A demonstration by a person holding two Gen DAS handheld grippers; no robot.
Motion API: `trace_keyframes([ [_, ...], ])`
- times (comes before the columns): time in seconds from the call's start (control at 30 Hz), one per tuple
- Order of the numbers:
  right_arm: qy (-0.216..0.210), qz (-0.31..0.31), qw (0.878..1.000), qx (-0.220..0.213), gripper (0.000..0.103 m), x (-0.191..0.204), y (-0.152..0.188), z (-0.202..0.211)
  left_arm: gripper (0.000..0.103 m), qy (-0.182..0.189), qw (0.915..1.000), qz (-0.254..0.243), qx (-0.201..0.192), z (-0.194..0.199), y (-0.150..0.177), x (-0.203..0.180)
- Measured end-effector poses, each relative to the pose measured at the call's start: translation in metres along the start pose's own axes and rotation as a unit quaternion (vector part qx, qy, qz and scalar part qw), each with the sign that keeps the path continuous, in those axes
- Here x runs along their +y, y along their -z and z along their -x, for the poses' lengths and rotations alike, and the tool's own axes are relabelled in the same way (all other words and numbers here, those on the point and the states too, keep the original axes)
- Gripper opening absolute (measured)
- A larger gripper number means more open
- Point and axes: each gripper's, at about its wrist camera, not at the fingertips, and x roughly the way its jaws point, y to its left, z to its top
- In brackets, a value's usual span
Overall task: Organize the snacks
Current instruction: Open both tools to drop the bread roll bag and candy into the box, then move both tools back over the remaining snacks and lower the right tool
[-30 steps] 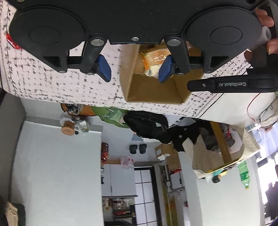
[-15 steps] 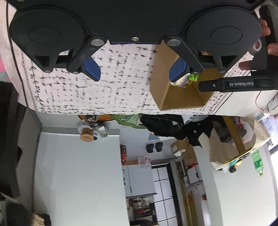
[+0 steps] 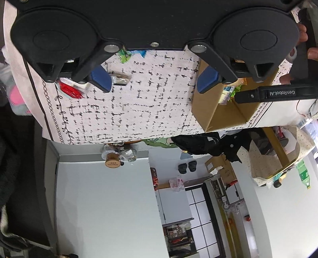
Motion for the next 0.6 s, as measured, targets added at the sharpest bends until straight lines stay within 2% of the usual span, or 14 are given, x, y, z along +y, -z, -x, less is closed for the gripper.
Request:
trace_keyframes([
  [0.17,0.006,-0.014,1.0,-0.002,0.103,-0.017,0.009,0.008,0.103,0.01,0.9997,-0.021,-0.001,0.002,0.007,-0.017],
  [0.6,0.017,-0.038,0.999,0.005,0.103,-0.054,0.035,0.027,0.103,0.041,0.9979,-0.046,0.02,0.001,0.018,-0.048],
])
